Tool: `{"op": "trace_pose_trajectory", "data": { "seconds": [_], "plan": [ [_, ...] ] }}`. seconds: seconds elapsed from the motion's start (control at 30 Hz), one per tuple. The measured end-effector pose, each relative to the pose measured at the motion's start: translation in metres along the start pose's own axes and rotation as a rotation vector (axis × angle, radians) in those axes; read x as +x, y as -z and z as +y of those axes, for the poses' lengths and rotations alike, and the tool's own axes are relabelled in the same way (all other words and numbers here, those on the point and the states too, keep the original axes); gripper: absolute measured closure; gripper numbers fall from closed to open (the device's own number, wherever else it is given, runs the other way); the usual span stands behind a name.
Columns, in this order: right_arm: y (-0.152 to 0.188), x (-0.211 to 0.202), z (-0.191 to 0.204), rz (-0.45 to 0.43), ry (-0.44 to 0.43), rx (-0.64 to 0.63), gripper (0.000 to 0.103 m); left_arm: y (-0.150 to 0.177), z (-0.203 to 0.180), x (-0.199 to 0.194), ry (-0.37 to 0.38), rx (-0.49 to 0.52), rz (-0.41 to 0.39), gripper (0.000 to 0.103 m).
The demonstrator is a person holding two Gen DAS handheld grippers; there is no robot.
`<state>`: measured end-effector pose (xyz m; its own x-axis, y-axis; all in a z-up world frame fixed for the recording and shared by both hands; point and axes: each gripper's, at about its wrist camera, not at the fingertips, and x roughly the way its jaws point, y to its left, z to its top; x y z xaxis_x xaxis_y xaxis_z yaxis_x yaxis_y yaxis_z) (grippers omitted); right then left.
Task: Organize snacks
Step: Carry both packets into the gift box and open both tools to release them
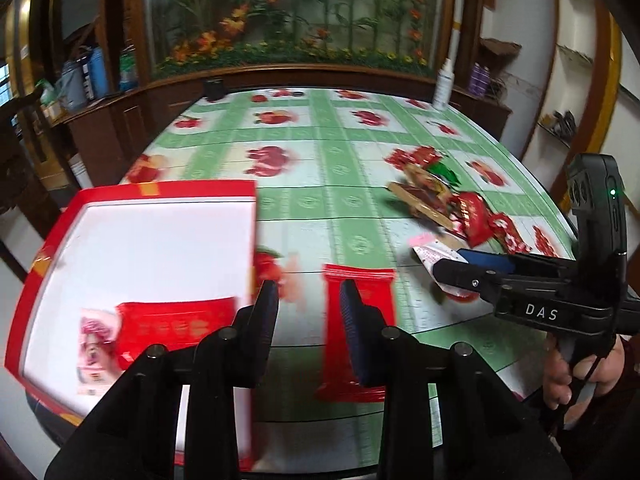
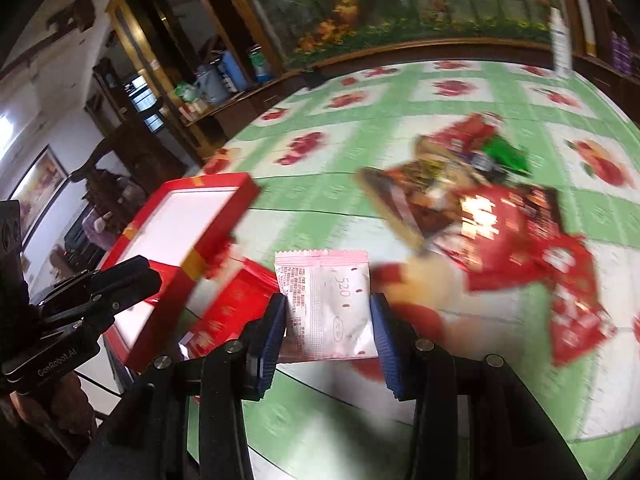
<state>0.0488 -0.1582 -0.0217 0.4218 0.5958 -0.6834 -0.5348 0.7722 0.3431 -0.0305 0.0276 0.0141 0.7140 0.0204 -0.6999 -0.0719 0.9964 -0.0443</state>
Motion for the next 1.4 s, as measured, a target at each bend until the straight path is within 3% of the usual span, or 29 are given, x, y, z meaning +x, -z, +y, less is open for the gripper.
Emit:
{"op": "trace_pose_trajectory", "data": {
  "seconds": [0.13, 0.17, 0.2, 0.27, 0.37, 0.53, 0.6, 0.73, 0.77, 1.07, 1.23, 1.4],
  "plan": [
    [-0.008, 0.004, 0.012, -0.038, 0.0, -0.002, 0.06, 0.005, -0.006, 0.011, 0.057, -0.002, 0.07, 0.072],
    [-0.008, 0.003, 0.01, -0.045, -0.005, 0.008, 0.06, 0.007, -0.008, 0.012, 0.073, 0.001, 0.082, 0.065],
    [-0.008, 0.003, 0.008, -0.047, -0.006, 0.015, 0.06, 0.007, -0.013, 0.015, 0.082, 0.005, 0.095, 0.049],
    [-0.004, 0.001, 0.002, -0.058, 0.009, 0.027, 0.059, 0.009, -0.025, 0.023, 0.073, 0.02, 0.113, 0.04],
    [-0.001, -0.004, -0.014, -0.07, -0.004, 0.074, 0.059, 0.01, -0.042, 0.032, 0.043, 0.073, 0.122, 0.039],
    [0.001, -0.015, -0.038, -0.099, -0.036, 0.141, 0.059, 0.012, -0.051, 0.064, 0.019, 0.063, 0.233, 0.039],
    [0.002, -0.016, -0.043, -0.104, -0.057, 0.156, 0.059, 0.014, -0.051, 0.07, -0.006, 0.069, 0.227, 0.033],
    [0.003, -0.019, -0.047, -0.111, -0.078, 0.166, 0.059, 0.014, -0.049, 0.071, -0.003, 0.057, 0.21, 0.037],
    [0.003, -0.02, -0.048, -0.113, -0.079, 0.167, 0.059, 0.015, -0.05, 0.07, -0.003, 0.067, 0.197, 0.053],
    [0.003, -0.026, -0.043, -0.149, -0.108, 0.145, 0.059, 0.013, -0.054, 0.057, 0.022, 0.067, 0.158, 0.056],
    [0.0, -0.029, -0.028, -0.171, -0.114, 0.085, 0.059, 0.0, -0.045, 0.02, -0.005, 0.068, 0.049, 0.056],
    [-0.011, -0.016, 0.001, -0.166, -0.153, 0.038, 0.06, -0.006, -0.012, 0.002, -0.063, 0.013, -0.002, 0.056]
  ]
}}
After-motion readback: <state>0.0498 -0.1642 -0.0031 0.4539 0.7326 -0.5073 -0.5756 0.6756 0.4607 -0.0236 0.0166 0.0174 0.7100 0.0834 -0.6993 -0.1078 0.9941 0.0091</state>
